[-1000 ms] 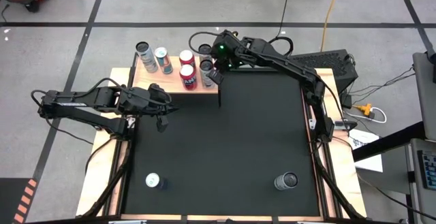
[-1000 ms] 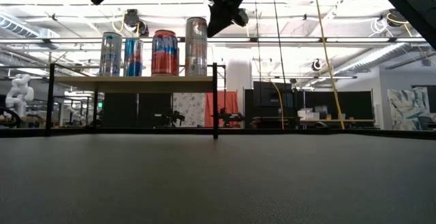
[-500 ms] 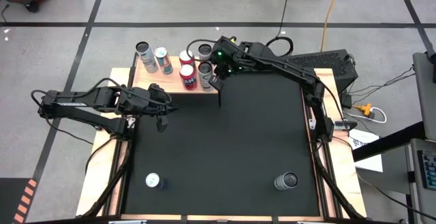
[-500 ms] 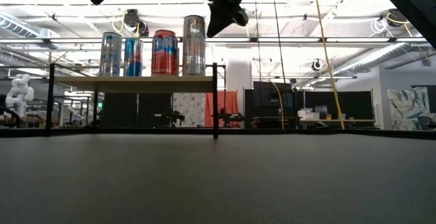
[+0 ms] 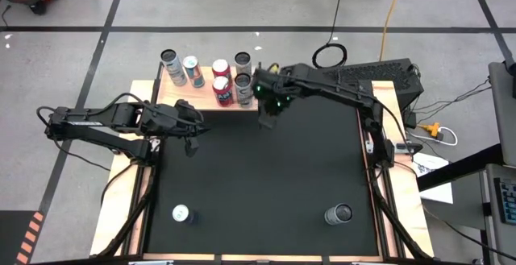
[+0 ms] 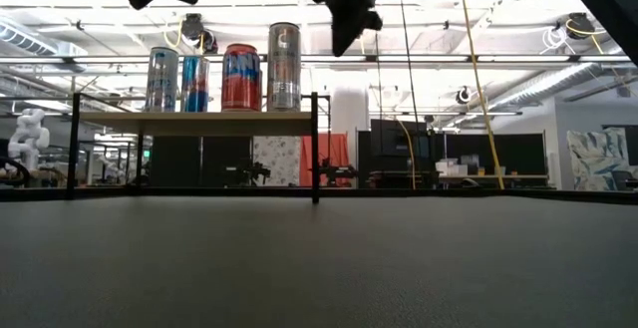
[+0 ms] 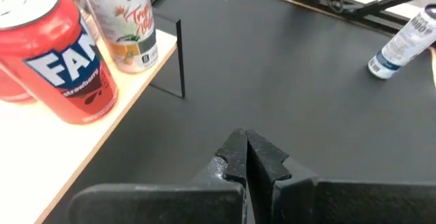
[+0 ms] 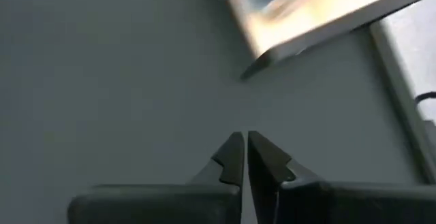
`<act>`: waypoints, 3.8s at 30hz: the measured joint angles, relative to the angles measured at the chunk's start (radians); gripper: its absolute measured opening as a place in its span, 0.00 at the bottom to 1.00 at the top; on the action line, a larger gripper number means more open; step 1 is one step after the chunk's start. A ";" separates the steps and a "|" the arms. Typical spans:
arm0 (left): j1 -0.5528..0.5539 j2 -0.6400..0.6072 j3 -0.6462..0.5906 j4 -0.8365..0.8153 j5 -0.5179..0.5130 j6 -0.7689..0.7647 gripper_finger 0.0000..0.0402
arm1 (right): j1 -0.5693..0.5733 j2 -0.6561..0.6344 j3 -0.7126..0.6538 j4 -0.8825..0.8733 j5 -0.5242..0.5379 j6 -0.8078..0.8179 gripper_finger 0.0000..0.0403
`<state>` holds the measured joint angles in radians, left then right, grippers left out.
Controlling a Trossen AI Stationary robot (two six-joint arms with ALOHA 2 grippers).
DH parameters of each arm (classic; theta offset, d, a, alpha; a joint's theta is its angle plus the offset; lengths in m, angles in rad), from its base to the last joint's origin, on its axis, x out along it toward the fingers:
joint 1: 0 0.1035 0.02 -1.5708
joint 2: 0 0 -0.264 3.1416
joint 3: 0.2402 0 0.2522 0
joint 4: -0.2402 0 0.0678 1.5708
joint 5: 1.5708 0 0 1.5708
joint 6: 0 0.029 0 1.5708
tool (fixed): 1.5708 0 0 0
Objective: Place canned beverage on shelf
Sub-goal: Put the white-blue soda can aligned with the other white-blue soda can on the shelf
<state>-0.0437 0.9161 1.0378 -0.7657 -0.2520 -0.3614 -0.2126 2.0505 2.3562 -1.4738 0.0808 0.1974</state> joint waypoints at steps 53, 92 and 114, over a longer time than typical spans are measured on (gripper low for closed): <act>-0.294 0.057 -0.180 0.523 -0.220 0.005 0.00 | 1.291 -0.268 -0.692 -0.099 0.966 1.576 0.00; -0.292 0.112 -0.180 0.674 -0.337 0.054 0.00 | 1.443 -0.186 -0.789 0.204 0.803 1.778 0.00; -0.292 0.112 -0.180 0.674 -0.337 0.055 0.00 | 1.443 -0.186 -0.789 0.233 0.804 1.656 0.00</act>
<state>-0.3354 1.0283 0.8577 -0.0914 -0.5888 -0.3069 1.2301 1.8645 1.5669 -1.2412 0.8845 1.8538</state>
